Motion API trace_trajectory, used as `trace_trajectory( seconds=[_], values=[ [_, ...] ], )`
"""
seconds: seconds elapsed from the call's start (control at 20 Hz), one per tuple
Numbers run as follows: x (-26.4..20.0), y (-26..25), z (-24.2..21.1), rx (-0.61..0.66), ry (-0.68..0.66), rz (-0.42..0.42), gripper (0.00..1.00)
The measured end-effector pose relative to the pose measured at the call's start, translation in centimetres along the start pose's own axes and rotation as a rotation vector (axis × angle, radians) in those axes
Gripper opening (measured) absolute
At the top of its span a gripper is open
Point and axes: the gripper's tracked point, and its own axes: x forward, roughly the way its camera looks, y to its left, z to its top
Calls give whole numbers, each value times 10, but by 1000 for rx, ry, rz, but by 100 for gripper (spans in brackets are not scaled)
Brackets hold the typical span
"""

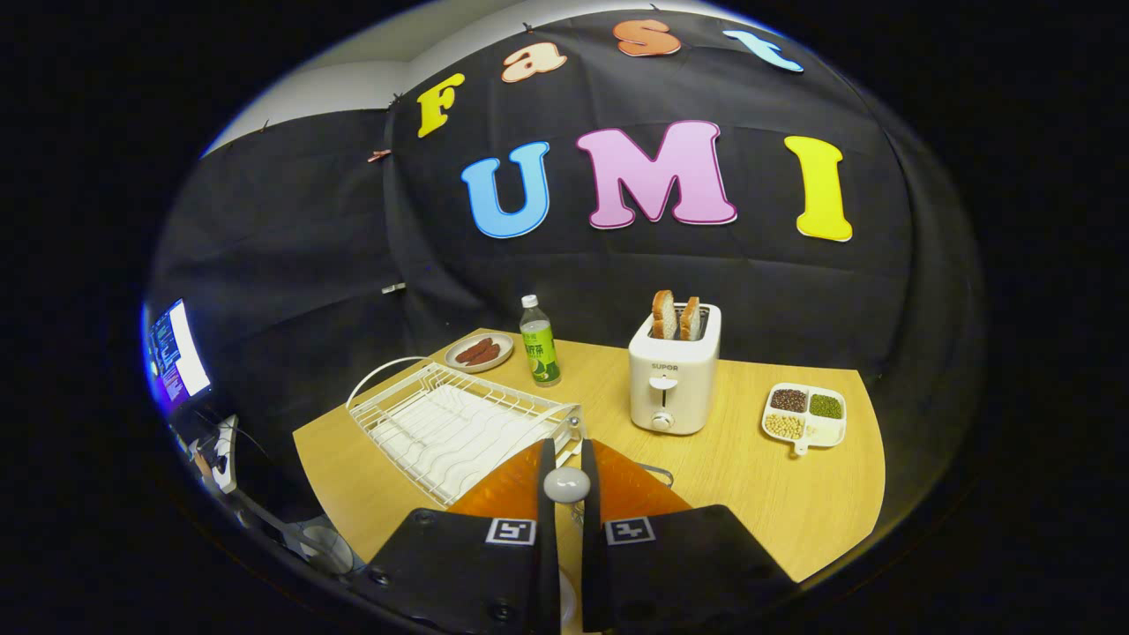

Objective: Take the plate from the dish rack, then take the spoon from the basket and place it into the plate.

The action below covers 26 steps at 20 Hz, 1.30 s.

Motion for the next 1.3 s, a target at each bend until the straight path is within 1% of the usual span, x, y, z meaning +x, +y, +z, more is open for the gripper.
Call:
trace_trajectory(
  seconds=[0.25,0.45,0.6,0.85,0.95,1.1,1.2,1.25,1.3],
  values=[
    [-6,40,-23,-30,27,88,14],
    [-3,61,-63,-18,114,142,14],
    [-2,63,-85,-37,153,144,14],
    [0,71,-112,19,213,167,15],
    [0,76,-120,20,226,179,14],
    [1,89,-116,3,204,209,17],
    [5,89,-118,-35,190,208,17],
    [7,90,-118,-48,177,207,19],
    [8,89,-117,-58,171,207,18]
  ],
)
